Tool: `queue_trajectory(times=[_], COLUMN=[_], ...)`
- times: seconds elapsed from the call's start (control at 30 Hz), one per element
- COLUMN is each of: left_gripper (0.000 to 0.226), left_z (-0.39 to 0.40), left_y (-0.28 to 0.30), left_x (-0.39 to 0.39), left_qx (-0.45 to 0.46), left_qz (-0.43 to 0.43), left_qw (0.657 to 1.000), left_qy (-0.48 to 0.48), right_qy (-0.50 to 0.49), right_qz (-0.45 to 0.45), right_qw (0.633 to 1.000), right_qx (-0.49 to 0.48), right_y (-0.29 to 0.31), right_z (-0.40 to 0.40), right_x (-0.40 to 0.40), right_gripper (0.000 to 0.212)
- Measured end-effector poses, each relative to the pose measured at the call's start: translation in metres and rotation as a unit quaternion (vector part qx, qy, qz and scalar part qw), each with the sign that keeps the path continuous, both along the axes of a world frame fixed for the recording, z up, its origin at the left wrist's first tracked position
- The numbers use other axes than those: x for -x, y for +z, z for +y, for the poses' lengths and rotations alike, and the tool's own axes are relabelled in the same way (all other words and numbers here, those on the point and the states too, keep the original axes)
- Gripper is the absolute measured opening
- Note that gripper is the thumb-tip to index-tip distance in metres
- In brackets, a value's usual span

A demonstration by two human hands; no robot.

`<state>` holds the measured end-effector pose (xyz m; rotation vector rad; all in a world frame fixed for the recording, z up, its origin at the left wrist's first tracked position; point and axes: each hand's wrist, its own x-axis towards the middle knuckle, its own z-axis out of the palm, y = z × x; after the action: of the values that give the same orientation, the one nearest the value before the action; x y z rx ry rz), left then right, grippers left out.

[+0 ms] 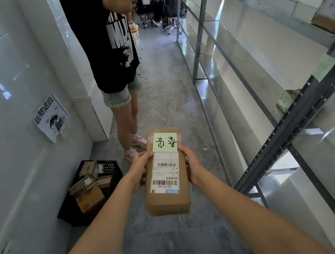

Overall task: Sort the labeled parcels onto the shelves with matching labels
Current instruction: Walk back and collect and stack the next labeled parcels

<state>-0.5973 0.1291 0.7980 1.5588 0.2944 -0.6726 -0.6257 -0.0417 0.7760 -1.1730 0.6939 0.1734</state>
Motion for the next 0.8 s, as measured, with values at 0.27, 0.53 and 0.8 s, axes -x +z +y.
queue_trajectory(times=[0.27, 0.53, 0.8], left_gripper=[0.057, 0.067, 0.057], left_z=[0.003, 0.004, 0.008], left_y=[-0.004, -0.007, 0.008], left_x=[0.000, 0.000, -0.004], left_qx=[-0.013, 0.014, 0.062], left_qz=[0.034, 0.018, 0.020], left_qw=[0.998, 1.000, 0.980], left_qy=[-0.044, 0.010, 0.186], right_qy=[0.039, 0.087, 0.171], right_qz=[0.019, 0.011, 0.070], right_qw=[0.999, 0.996, 0.982], right_qx=[0.033, 0.011, -0.047], right_y=[-0.004, 0.005, -0.001], right_z=[-0.011, -0.018, -0.053], right_x=[0.007, 0.011, 0.023], right_gripper=[0.085, 0.055, 0.087])
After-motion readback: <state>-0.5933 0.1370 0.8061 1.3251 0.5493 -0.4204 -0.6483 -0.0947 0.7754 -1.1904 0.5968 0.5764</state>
